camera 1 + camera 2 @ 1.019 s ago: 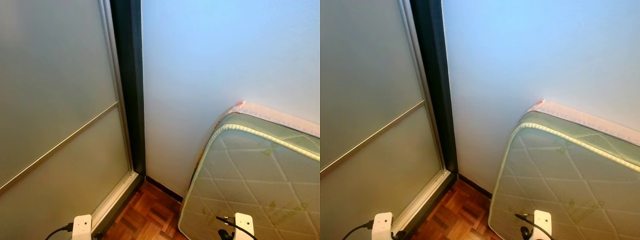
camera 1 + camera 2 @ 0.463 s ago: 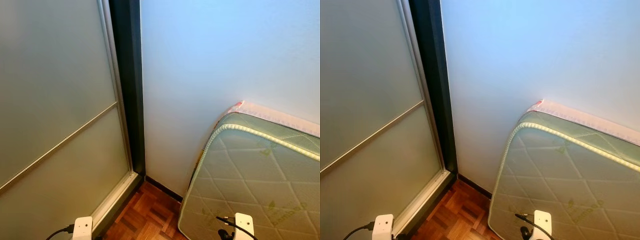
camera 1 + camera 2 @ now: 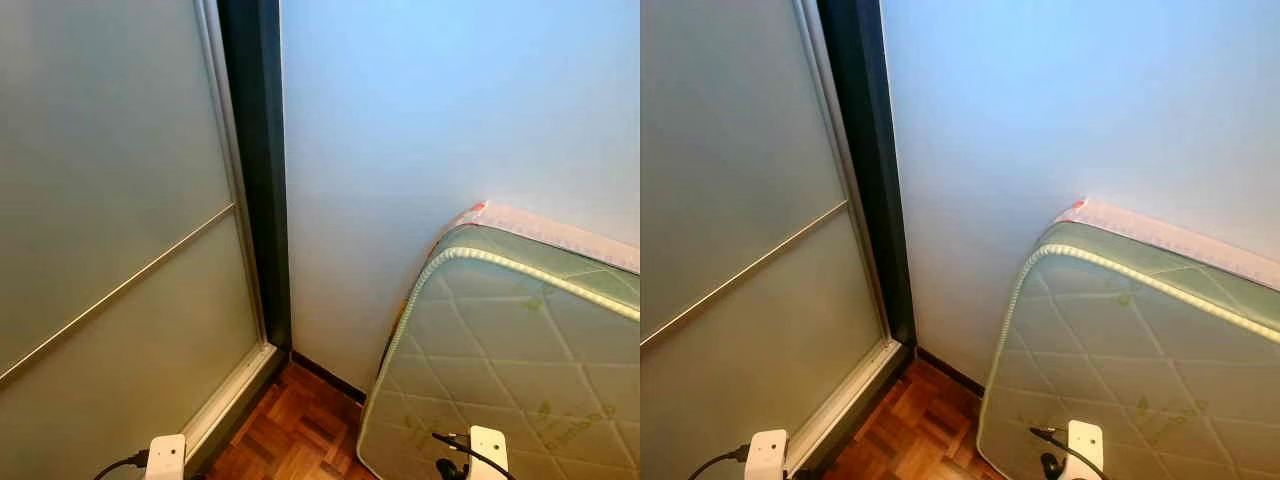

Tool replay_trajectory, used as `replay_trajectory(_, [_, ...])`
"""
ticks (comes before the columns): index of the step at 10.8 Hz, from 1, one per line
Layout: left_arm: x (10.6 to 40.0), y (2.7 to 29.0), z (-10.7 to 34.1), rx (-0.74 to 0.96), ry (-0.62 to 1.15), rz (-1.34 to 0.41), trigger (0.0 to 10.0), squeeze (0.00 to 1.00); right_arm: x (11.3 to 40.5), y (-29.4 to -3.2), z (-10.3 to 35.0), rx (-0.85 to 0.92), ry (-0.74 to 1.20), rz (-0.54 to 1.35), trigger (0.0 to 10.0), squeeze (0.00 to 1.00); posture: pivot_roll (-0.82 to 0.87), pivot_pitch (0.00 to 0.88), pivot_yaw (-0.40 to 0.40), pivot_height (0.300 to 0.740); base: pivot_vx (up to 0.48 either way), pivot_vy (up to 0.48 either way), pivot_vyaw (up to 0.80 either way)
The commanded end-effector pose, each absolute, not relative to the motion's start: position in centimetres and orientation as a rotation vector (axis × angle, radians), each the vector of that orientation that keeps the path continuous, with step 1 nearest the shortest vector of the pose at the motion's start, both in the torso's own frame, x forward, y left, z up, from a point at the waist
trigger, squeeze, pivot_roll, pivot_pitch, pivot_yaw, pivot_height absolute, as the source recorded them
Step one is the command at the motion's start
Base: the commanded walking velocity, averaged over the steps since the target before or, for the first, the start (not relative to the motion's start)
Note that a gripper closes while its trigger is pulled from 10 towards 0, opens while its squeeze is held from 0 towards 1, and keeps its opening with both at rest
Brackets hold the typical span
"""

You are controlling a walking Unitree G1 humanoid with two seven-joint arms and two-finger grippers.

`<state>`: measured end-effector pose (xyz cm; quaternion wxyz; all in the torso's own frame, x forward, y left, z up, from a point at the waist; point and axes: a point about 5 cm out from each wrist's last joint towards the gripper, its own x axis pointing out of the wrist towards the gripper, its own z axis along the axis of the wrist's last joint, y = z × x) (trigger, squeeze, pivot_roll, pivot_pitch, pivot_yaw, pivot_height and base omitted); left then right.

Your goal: Clean up the room

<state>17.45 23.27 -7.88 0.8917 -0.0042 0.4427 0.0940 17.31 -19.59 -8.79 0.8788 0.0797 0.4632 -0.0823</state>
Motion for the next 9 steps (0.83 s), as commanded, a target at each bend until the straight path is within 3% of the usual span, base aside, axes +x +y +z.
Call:
replay_trajectory(1, [16.89, 23.57, -8.1, -0.003, 0.945, 0.199, 10.0, 0.0, 17.45, -19.58, -8.73, 0.174, 0.964, -0.18, 10.0, 0.0, 0.22, 0.012, -0.035, 0.74, 0.0, 0.0, 0.0])
replay_trajectory(9, [17.08, 23.61, -8.01, 0.007, 0.945, 0.202, 10.0, 0.0, 17.56, -19.54, -8.69, 0.176, 0.961, -0.171, 10.0, 0.0, 0.24, 0.04, -0.046, 0.74, 0.0, 0.0, 0.0])
